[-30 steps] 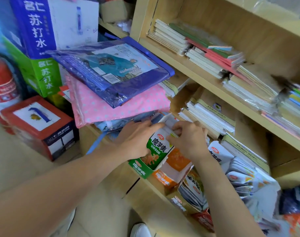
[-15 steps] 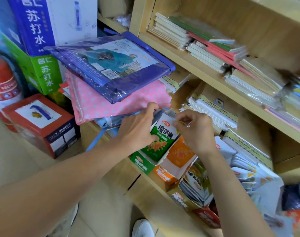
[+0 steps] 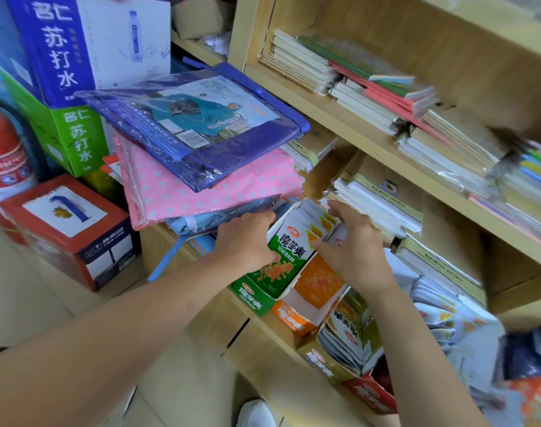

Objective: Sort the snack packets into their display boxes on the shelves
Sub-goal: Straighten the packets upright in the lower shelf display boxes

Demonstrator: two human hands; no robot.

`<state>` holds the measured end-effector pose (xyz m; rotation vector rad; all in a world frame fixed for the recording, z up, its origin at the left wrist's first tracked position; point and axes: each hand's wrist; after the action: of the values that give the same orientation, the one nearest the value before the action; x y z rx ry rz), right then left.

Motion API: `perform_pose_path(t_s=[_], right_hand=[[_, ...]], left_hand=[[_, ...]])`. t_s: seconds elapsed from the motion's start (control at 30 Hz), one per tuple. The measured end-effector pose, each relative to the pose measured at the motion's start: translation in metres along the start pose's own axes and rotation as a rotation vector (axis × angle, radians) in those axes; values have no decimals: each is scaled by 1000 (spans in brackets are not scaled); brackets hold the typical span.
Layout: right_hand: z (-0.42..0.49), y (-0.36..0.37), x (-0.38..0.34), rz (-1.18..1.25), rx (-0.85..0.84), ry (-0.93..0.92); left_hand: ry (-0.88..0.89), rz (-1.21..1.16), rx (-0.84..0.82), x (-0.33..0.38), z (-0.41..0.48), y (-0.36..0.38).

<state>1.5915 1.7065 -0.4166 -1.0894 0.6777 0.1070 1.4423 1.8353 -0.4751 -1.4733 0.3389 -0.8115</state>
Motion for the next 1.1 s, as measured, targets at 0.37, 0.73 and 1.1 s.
perform_pose_path(t_s=[0.37, 0.73, 1.1], right_hand=[[-4, 1, 7, -171, -42, 35], [-21, 15, -12, -276, -185, -118], [-26, 1, -12, -19, -112, -145]], left_hand=[[-5, 100, 26, 2, -8, 3], [-5, 50, 10, 1, -16, -4], [-1, -36, -48, -4, -16, -8]])
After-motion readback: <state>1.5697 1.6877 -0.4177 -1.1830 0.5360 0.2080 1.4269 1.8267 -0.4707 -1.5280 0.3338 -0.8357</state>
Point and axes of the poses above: each hand's wrist, its own z-axis towards the middle knuckle, its own y-axis out of the palm, x = y × z, and after that the axes turned 13 degrees about z, right-handed
